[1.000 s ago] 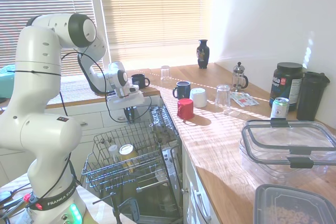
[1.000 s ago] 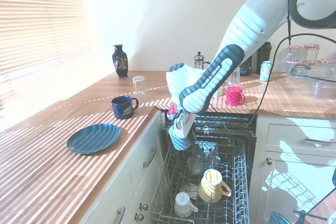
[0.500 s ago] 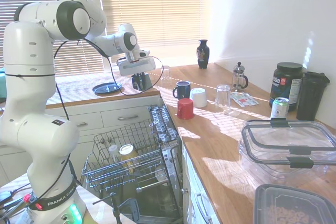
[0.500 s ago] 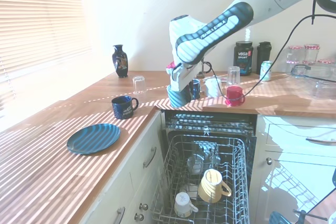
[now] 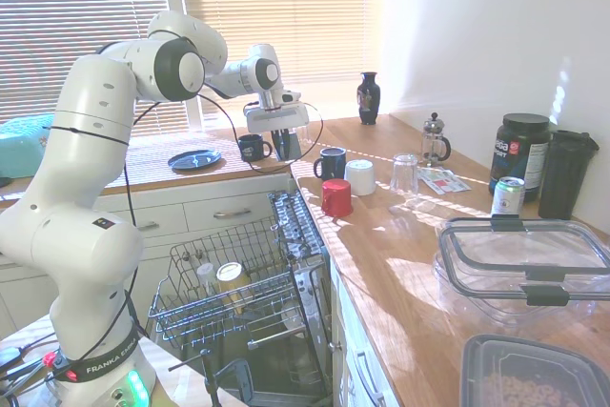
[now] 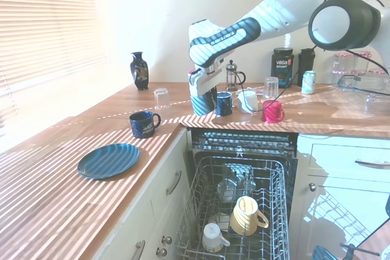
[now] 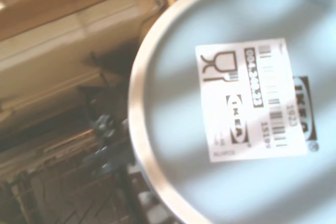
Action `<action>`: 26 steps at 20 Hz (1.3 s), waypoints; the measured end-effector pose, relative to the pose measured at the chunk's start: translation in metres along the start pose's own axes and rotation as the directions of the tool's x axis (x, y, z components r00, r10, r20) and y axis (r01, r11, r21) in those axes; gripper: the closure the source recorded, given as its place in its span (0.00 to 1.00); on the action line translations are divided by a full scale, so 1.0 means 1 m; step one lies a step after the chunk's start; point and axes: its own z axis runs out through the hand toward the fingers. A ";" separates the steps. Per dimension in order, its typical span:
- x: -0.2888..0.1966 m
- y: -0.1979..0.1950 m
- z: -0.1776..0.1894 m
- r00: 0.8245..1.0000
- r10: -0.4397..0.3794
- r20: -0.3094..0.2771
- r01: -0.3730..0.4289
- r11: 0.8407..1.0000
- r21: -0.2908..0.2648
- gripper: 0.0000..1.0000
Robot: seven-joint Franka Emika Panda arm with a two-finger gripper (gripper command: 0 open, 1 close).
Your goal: Remove a mug cup out of the dishwasher
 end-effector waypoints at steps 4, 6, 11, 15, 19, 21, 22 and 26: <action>0.024 0.009 0.018 1.000 0.025 0.019 -0.025 1.000 -0.007 1.00; 0.031 0.014 0.033 0.999 0.033 0.033 -0.033 0.999 -0.014 1.00; 0.048 0.028 0.057 0.997 0.047 0.060 -0.046 0.999 -0.015 1.00; 0.054 0.031 0.065 0.996 0.049 0.069 -0.048 0.999 -0.018 1.00; 0.056 0.029 0.082 0.996 0.043 0.076 -0.041 0.999 -0.028 0.00; 0.058 0.031 0.082 0.996 0.046 0.070 -0.045 0.999 -0.028 0.00; 0.059 0.032 0.082 0.997 0.049 0.066 -0.047 0.999 -0.027 0.00; 0.066 0.040 0.083 0.997 0.062 0.045 -0.061 0.998 -0.028 0.00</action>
